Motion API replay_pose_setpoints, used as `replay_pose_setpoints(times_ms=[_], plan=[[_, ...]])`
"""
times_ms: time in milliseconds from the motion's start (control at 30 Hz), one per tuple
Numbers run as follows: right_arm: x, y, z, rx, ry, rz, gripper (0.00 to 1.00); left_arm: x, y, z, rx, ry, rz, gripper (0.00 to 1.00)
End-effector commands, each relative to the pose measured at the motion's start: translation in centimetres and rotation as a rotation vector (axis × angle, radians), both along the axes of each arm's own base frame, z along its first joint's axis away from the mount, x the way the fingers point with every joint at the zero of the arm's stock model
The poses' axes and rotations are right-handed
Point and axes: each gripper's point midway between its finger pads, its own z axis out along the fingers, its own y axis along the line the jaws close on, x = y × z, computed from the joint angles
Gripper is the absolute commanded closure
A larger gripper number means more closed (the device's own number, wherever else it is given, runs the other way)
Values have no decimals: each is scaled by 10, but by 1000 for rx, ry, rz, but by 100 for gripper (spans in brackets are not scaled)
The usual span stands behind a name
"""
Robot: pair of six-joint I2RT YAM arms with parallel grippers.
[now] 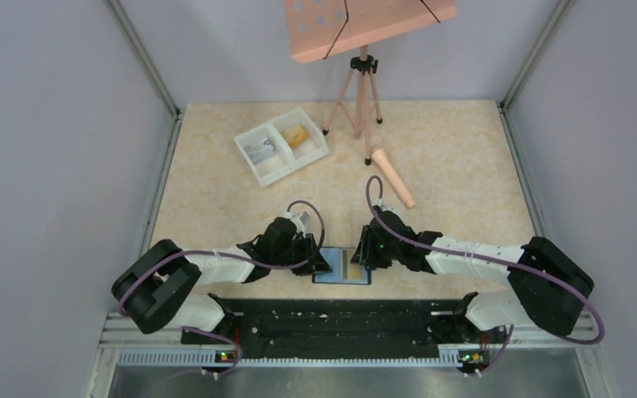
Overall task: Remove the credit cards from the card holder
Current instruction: Remove the credit card from the card holder.
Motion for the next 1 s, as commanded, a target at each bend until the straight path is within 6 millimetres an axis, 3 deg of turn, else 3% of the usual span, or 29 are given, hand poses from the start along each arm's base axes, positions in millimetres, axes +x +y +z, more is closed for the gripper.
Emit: replay_pose_setpoints(times_ms=[0,400,500,700,967], plan=[[-7,20,14,146,-9,11,63,-3,3,-2,5,-10,1,71],[-6,37,51,352,-75,21,63,-5,5,-5,12,-6,9,71],[-4,33,48,322,-82,8,63,-5,4,-3,7,-7,7,71],[-2,6,28,128,-55,-38,62,-1,8,10,14,-30,38,71],[-5,3,11,70,-21,-27,62,6,24,16,115,-49,98,69]])
